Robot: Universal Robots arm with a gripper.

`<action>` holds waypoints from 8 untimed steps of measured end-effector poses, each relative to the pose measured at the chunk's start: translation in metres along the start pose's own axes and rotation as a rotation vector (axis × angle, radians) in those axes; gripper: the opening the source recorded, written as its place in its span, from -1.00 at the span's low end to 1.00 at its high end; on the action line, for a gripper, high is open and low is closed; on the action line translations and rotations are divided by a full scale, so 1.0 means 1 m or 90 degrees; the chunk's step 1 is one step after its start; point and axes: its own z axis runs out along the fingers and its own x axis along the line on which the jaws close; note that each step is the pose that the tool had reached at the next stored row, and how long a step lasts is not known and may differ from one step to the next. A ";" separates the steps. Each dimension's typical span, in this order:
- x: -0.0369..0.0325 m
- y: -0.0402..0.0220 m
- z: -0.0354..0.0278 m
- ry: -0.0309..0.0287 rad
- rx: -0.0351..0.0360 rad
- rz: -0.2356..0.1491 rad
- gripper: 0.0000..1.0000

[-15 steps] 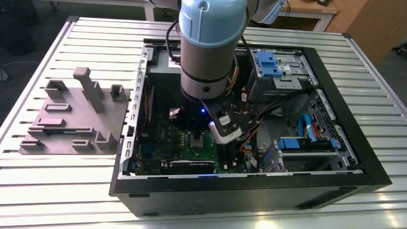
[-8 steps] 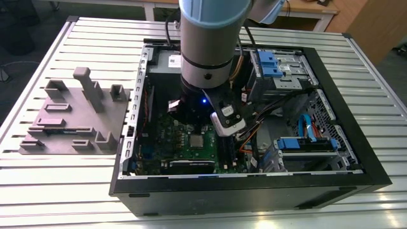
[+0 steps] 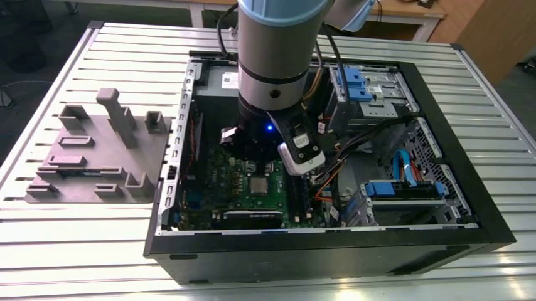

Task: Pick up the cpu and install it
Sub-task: 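Close the cpu cover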

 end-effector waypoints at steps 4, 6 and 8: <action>0.0000 0.0000 0.0000 0.0000 0.0000 0.000 -0.80; 0.0000 0.0000 0.0000 0.0000 0.0000 0.000 -0.80; 0.0000 0.0000 -0.0001 0.0000 0.0000 0.000 -0.80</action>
